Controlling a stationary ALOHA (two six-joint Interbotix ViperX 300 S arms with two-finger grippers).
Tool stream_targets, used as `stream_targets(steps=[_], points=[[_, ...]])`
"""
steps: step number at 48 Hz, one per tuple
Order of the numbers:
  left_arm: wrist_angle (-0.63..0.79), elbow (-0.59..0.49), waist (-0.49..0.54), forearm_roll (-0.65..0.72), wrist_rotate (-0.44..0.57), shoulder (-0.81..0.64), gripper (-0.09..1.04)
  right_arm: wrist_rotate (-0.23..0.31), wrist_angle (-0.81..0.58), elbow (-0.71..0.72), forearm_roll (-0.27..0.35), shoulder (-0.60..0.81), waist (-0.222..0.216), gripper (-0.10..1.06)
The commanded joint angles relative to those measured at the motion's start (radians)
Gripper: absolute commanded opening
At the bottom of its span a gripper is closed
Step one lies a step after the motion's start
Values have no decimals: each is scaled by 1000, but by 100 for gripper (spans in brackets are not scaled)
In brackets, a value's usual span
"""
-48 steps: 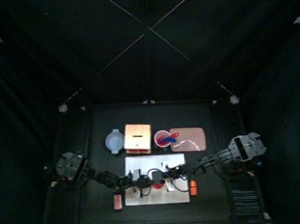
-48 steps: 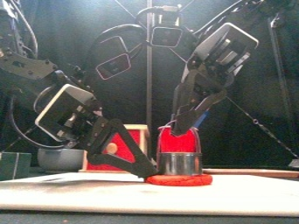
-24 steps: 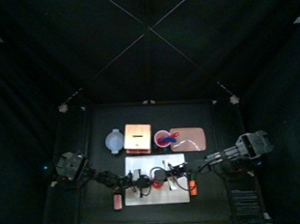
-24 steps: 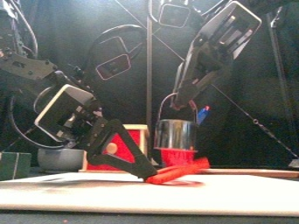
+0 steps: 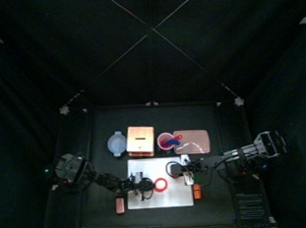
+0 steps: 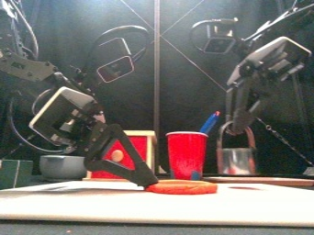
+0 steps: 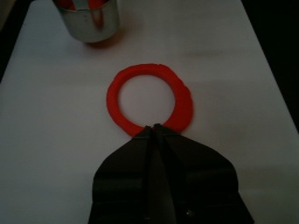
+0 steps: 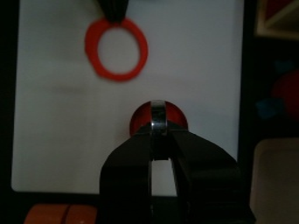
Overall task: Get the cutter from the drawer then cut the dough then place the extra dough in the bowl
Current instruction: Place the extra dough in the bowl
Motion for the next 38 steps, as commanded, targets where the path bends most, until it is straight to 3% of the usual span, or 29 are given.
stream_targets(steps=[1,13,29,38], points=[[0,-9,12,0,17,-34,62,-2,-14,-15,15,-25,-6,42],[0,-14,15,2,28,-54,77,3,-12,-18,40,-23,-6,53],[-28,-12,32,0,28,-100,78,5,-9,-38,54,-23,-8,74],[-32,-28,66,2,31,-72,78,3,-11,-46,71,-23,-8,75]])
